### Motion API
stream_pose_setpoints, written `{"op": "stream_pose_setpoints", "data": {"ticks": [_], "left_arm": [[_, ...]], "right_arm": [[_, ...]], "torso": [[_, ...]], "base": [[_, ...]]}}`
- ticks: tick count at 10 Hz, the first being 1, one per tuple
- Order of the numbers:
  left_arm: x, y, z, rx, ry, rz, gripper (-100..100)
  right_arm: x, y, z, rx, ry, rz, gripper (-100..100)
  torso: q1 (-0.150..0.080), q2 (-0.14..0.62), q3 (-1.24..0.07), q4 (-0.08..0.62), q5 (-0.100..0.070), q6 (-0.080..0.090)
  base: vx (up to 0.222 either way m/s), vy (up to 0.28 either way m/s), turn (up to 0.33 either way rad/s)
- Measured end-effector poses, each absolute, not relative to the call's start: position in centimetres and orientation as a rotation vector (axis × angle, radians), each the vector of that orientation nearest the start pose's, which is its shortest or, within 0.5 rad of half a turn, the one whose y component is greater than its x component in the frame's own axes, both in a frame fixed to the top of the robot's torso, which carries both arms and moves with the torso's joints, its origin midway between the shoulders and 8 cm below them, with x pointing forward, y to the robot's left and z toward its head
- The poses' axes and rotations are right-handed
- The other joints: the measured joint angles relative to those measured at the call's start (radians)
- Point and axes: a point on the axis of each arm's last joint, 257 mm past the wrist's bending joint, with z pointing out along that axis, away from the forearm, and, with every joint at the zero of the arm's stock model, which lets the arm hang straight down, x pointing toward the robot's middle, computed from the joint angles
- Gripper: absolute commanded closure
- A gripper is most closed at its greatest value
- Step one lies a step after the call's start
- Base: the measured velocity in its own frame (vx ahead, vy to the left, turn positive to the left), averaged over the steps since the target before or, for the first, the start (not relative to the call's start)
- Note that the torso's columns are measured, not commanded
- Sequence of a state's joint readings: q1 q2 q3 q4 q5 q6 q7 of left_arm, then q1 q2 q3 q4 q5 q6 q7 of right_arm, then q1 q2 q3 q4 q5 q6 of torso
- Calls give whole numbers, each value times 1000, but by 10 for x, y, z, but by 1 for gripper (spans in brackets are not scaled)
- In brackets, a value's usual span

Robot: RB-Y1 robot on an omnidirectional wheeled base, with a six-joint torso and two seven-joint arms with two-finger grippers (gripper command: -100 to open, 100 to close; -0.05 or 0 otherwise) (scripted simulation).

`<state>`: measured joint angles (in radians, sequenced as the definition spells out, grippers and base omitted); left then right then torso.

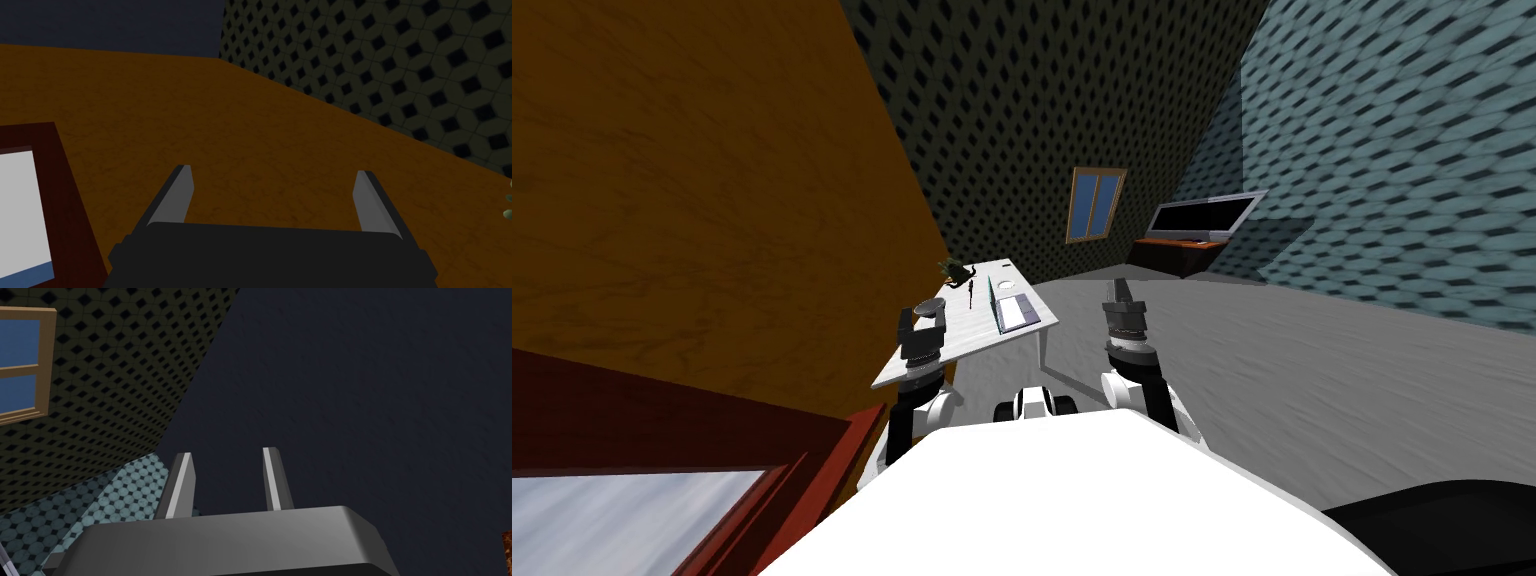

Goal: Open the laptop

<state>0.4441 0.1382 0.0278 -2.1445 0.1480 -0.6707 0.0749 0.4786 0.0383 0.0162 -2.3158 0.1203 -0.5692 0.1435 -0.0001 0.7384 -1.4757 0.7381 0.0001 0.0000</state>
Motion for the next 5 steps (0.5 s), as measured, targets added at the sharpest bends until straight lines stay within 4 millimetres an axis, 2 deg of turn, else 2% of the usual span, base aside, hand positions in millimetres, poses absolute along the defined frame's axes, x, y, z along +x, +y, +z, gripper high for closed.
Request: {"op": "stream_pose_setpoints", "data": {"ticks": [5], "left_arm": [[353, 307, -21, -701, 568, -1490, -100]], "right_arm": [[328, -256, 58, 462, 592, 1139, 0]], "torso": [[0, -1, -1, 0, 0, 0]], "base": [[49, -70, 10]]}}
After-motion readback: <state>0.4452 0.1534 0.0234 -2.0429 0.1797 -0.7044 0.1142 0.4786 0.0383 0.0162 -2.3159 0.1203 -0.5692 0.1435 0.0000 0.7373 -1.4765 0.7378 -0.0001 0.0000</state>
